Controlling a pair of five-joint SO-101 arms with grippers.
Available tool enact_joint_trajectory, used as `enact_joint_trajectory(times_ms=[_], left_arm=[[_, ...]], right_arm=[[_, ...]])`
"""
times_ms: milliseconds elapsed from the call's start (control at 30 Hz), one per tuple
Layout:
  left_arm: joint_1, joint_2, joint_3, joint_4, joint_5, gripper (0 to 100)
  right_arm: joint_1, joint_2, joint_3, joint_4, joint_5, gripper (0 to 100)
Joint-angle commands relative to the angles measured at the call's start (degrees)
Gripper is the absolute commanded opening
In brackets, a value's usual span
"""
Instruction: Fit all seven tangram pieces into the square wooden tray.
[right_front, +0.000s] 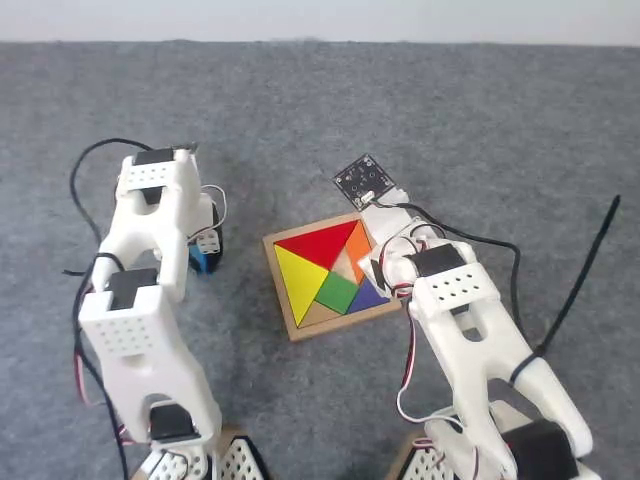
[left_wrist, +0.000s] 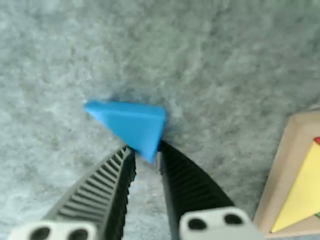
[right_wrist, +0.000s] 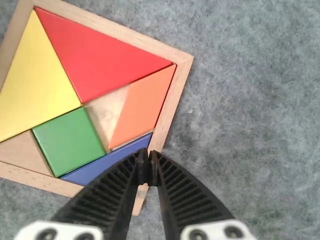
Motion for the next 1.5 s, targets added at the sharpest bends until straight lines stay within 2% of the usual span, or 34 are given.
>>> enact_joint_trajectory(times_ms=[0,133,333,533,633,733,833,900,1033,1167,1467], left_arm=[[-0.4,-0.2,-0.7,-1.0,-0.2,2],[-0.4,-0.2,-0.7,-0.8,-0.4,3],[-0.8,-1.0,-1.2,0.8,-0.4,15],[-1.0,-7.1,-5.5,7.2,-3.3,19],[-1.7,-12.5,-5.7,5.5,-3.5,22],[-2.7,-15.2,-5.8,0.4,-6.2,24],[-3.8,-14.2,-5.5,-7.9,-12.7,24],[-4.7,-11.3,-5.7,-11.8,-14.6,23],[-6.2,-5.9,-5.8,-14.7,-17.0,10],[-7.1,-3.5,-5.8,-12.4,-20.7,1],[-7.4,-3.8,-5.4,-4.4,-28.7,2]], right_arm=[[0.7,-3.4,-0.6,-0.7,0.3,2.4],[0.7,-3.4,-0.6,-0.7,0.3,2.4],[0.7,-3.4,-0.6,-0.7,0.3,2.4],[0.7,-3.4,-0.6,-0.7,0.3,2.4],[0.7,-3.4,-0.6,-0.7,0.3,2.4],[0.7,-3.4,-0.6,-0.6,0.3,2.4],[0.7,-3.4,-0.6,-0.6,0.3,2.4],[0.7,-3.4,-0.6,-0.6,0.3,2.4],[0.7,-3.4,-0.6,-0.6,0.3,2.4],[0.7,-3.4,-0.6,-0.6,0.3,2.4],[0.7,-3.4,-0.6,-0.6,0.3,2.4]])
